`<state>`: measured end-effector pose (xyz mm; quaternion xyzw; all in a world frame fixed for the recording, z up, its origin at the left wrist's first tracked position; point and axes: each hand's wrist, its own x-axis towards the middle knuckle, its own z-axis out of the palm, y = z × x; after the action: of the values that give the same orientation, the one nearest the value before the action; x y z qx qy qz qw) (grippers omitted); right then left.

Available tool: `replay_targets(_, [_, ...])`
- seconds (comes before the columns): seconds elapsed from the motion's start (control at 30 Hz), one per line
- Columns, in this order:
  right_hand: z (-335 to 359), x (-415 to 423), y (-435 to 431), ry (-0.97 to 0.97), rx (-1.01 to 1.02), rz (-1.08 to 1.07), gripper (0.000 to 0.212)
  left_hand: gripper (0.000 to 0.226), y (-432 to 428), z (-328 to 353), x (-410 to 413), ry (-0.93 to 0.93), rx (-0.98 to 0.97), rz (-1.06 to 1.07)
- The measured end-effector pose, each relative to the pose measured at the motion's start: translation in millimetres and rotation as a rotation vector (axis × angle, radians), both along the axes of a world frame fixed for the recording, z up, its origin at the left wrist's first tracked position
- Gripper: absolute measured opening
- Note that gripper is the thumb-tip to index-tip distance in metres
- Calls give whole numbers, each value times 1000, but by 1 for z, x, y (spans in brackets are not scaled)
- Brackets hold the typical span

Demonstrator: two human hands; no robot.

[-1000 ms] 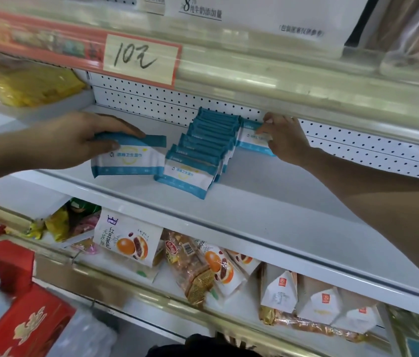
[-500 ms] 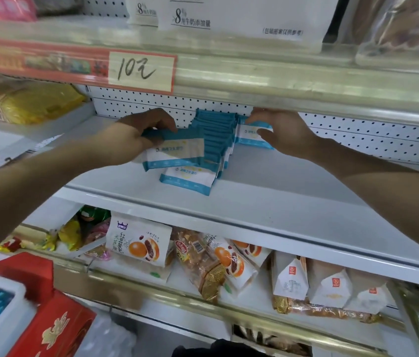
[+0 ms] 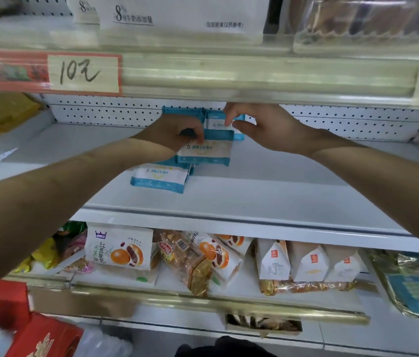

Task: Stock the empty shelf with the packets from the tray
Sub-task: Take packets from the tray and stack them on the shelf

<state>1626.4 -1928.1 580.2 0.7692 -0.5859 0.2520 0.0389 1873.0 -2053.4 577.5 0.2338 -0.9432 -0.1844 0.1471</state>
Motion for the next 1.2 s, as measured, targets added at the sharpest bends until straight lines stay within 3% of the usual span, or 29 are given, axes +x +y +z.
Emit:
replay_targets(0.2, [0,-1,9,-19,100,142,16,25,13,-7,-39,74,11,-62])
replay_targets(0.43, [-4,-7,17,-52,194,94,15,22,17,-14,-56,137,12,-150])
replay_targets(0.67, [-9,-7,9,-63,257,57,17,31,16,-15,-49,72,-1,-108])
replay_targets(1.2, [-48,-45,-94,-60,210,-237,28,29,-20,5,138,77,-174,172])
